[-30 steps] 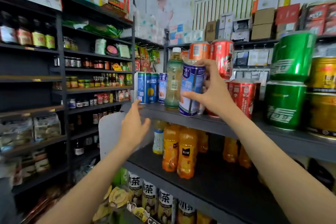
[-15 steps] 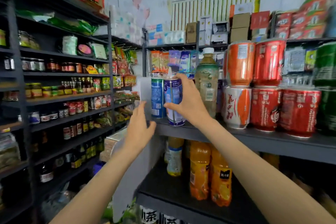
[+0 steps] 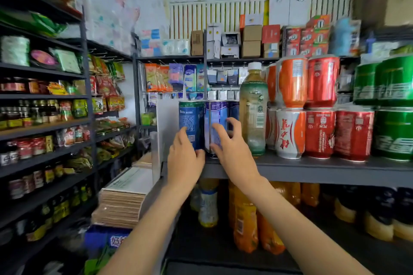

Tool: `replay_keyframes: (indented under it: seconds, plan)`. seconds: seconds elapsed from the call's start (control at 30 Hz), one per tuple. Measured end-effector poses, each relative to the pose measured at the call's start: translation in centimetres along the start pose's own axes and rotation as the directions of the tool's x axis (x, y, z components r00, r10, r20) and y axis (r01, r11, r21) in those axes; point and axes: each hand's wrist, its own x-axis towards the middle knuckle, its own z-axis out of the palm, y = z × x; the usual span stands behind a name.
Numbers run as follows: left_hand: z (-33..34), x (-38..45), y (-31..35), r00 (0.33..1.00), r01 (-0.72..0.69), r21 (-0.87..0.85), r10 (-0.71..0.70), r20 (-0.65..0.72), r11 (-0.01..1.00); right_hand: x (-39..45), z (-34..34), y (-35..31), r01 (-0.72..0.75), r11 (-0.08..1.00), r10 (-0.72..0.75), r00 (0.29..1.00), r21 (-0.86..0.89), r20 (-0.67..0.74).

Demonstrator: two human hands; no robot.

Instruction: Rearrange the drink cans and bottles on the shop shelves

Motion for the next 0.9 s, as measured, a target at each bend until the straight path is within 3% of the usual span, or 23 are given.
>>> replay_keyframes:
  seconds: [0.2,0.37,0.7,0.9]
  plan:
    - [0.4,-0.4,-0.4,1.000,-0.024,0.113,0.022,0.020,0.993,0.5,0.4,-0.2,-0.064,0.989,0.080,0.990,-0.137,0.115]
    - [0.4,-0.9,-0.6,0.999,-0.037,0.112,0.037,0.001,0.993,-0.3,0.6,0.0,-0.029,0.994,0.026,0.999,-0.103,-0.028]
    - [0.3,-1.3,-1.1,0.987,-0.151,0.018,0.152,-0.045,0.988,-0.2,0.7,0.0,-0.064,0.995,0.054,0.992,-0.081,-0.114]
    - [0.8,-1.3,-1.0,0.985,-0.165,0.101,0.170,-0.039,0.981,-0.4,0.3,-0.1,-0.022,0.999,0.018,0.990,-0.031,-0.140]
